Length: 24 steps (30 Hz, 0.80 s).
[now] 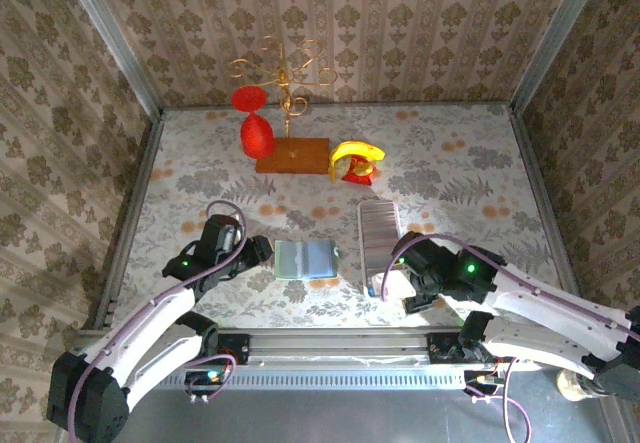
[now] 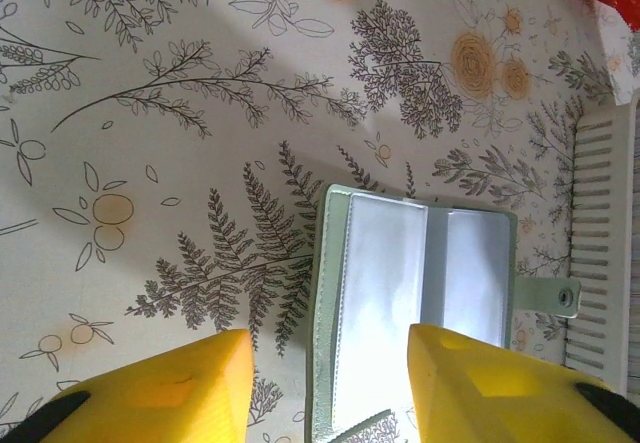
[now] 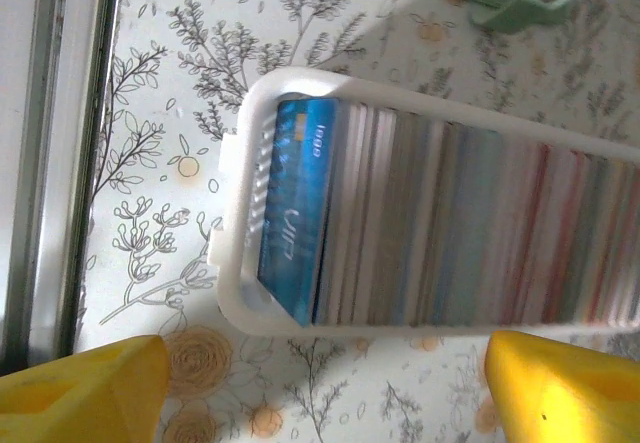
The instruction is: Put the credit cards into the card holder
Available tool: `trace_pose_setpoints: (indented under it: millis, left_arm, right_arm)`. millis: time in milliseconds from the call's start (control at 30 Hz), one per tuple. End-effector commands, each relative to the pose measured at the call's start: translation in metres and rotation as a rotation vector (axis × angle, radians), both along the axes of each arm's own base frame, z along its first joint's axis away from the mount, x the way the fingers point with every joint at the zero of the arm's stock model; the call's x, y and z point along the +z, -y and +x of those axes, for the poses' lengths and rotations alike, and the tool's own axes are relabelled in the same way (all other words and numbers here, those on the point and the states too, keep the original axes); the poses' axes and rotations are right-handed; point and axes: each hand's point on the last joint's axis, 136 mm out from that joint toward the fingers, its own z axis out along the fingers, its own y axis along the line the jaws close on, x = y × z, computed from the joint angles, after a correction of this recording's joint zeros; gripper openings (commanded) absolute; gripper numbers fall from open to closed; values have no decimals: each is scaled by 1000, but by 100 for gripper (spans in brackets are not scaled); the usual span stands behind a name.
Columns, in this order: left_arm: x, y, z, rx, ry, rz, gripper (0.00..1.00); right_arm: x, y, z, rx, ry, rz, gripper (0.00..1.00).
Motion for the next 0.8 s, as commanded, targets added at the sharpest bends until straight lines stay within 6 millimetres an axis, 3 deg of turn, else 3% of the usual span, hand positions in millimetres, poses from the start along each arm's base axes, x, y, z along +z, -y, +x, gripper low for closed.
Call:
trace_pose_setpoints:
  millis: [0, 400, 600, 767]
  left_arm:
    - [3, 4, 1, -12, 13, -28, 42]
    - [-1, 6, 2, -14, -7, -33, 39]
    - [-2, 8, 1, -13, -12, -45, 37]
    - [-3, 8, 1, -13, -13, -44, 36]
  right_arm:
    - [3, -23, 18, 53, 112, 53, 82]
    - [-32, -42, 32, 91, 115, 5, 75]
    - [-42, -40, 35, 98, 120, -34, 69]
    - [-50, -37, 33, 110, 110, -63, 71]
